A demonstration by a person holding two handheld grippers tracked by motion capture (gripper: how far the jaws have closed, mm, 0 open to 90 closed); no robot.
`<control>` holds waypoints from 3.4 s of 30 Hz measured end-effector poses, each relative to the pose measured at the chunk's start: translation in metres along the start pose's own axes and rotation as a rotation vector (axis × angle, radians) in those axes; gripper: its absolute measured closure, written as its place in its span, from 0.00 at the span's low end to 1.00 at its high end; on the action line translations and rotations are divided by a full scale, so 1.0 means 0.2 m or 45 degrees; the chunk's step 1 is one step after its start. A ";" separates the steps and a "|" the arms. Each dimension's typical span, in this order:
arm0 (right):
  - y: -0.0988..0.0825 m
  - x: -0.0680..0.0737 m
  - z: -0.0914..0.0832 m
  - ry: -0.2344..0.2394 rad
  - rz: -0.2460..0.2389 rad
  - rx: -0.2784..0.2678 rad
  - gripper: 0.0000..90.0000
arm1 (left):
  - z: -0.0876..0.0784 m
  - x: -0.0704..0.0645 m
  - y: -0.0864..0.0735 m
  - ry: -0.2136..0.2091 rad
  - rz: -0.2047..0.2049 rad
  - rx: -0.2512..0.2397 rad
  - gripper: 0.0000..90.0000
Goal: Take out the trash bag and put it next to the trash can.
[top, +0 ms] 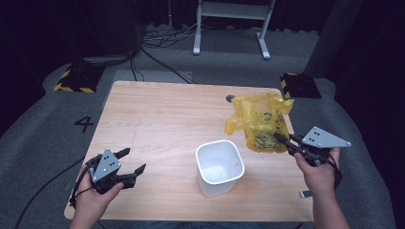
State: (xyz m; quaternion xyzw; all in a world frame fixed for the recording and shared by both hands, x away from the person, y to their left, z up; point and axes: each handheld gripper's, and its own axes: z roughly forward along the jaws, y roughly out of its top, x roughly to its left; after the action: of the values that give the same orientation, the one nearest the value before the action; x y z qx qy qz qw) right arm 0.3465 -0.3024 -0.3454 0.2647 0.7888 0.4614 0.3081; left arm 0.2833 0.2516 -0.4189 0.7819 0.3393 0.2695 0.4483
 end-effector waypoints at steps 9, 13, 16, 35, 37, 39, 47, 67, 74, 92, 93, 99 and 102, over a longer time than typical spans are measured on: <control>-0.14 -0.03 0.12 0.010 0.070 0.055 0.90 | 0.02 0.08 -0.16 0.034 -0.037 0.061 0.29; -0.20 -0.03 0.18 0.009 0.088 0.087 0.90 | 0.05 0.10 -0.21 0.039 -0.065 0.086 0.29; -0.25 -0.02 0.23 0.028 0.096 0.104 0.90 | 0.06 0.10 -0.26 0.038 -0.083 0.113 0.29; -0.39 0.05 0.39 0.025 0.127 0.216 0.59 | 0.09 0.13 -0.38 0.030 -0.150 0.195 0.28; -0.39 0.05 0.37 0.012 0.137 0.199 0.51 | 0.09 0.13 -0.38 0.026 -0.151 0.193 0.28; -0.39 0.04 0.35 0.003 0.149 0.183 0.45 | 0.09 0.13 -0.38 0.029 -0.145 0.191 0.28; -0.36 0.05 0.26 0.000 0.146 0.140 0.37 | 0.07 0.11 -0.34 0.012 -0.135 0.184 0.28; -0.45 0.00 -0.08 0.024 0.256 0.183 0.35 | -0.08 0.13 -0.31 0.010 -0.123 0.169 0.25; -0.55 0.00 -0.11 0.013 0.291 0.247 0.32 | -0.08 0.17 -0.34 0.001 -0.147 0.244 0.23; -0.78 -0.01 -0.09 -0.042 0.331 0.412 0.27 | 0.00 0.26 -0.44 0.000 -0.211 0.403 0.19; -0.79 -0.01 -0.09 -0.043 0.334 0.421 0.27 | 0.00 0.26 -0.44 0.005 -0.206 0.410 0.19; -0.84 -0.01 -0.06 -0.050 0.342 0.457 0.26 | 0.04 0.27 -0.47 0.014 -0.202 0.429 0.19; -0.86 0.00 -0.04 -0.043 0.346 0.471 0.26 | 0.05 0.27 -0.48 0.008 -0.196 0.433 0.19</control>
State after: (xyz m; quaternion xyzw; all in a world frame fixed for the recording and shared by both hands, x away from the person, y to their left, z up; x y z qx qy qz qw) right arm 0.3190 -0.3816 -0.4955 0.4281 0.8118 0.3417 0.2024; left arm 0.2964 0.3235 -0.5019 0.8173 0.4402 0.1756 0.3278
